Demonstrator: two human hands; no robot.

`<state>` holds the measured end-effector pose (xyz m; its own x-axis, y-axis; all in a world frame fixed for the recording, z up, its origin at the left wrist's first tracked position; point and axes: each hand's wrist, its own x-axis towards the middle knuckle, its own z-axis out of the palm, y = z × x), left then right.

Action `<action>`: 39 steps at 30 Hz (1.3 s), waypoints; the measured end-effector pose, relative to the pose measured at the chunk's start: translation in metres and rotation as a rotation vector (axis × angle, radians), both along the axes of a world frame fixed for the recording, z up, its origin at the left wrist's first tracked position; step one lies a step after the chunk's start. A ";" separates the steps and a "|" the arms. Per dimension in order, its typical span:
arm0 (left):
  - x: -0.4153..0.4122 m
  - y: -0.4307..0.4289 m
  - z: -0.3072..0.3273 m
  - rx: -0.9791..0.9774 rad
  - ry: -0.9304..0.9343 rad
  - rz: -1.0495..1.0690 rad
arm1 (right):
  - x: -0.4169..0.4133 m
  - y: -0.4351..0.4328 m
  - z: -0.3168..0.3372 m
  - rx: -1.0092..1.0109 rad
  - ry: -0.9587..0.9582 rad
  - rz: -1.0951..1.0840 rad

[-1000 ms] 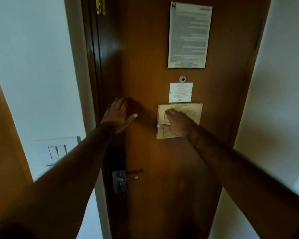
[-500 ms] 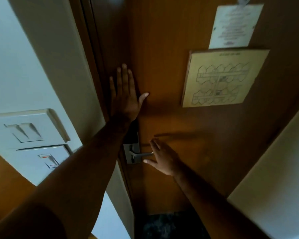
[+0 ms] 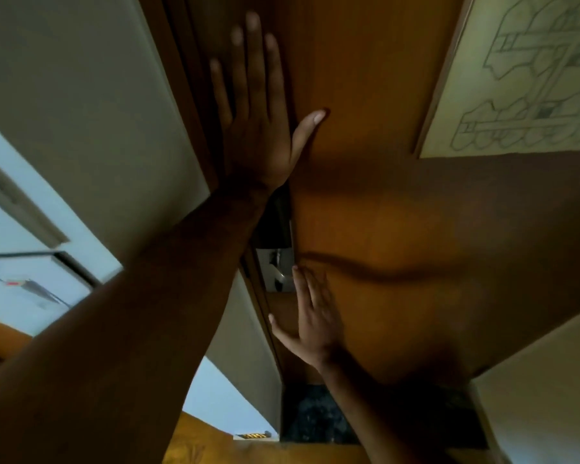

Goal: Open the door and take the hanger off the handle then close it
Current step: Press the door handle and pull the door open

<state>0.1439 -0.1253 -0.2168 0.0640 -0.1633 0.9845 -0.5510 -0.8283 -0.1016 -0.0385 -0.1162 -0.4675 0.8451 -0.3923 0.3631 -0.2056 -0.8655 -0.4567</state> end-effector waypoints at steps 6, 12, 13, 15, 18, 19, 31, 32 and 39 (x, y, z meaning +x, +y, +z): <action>-0.019 0.009 0.009 0.040 0.023 0.022 | -0.008 -0.002 0.023 0.029 0.121 -0.003; -0.046 0.037 0.012 0.165 0.117 0.018 | -0.030 0.015 0.035 0.047 0.176 -0.016; -0.054 0.045 0.012 0.183 0.128 0.003 | -0.037 0.019 0.037 0.058 0.185 -0.020; -0.072 0.063 0.015 0.215 0.163 -0.043 | -0.053 0.030 0.042 0.060 0.193 -0.036; -0.105 0.093 0.025 0.276 0.207 -0.123 | -0.080 0.049 0.051 0.030 0.188 -0.068; -0.115 0.103 0.027 0.304 0.208 -0.139 | -0.090 0.053 0.054 0.027 0.195 -0.082; -0.215 0.209 0.052 -0.212 0.842 -0.907 | -0.217 0.115 0.072 -0.034 0.289 -0.197; -0.229 0.210 0.041 -0.267 0.983 -1.018 | -0.226 0.117 0.073 -0.023 0.310 -0.199; -0.330 0.224 -0.049 -0.505 1.299 -1.169 | -0.309 0.125 0.094 -0.139 0.454 -0.149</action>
<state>-0.1861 0.0991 -0.2662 0.8293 -0.4171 0.3719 -0.3220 0.1874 0.9280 -0.3474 0.0085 -0.3737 0.8685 -0.4948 0.0285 -0.4831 -0.8579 -0.1748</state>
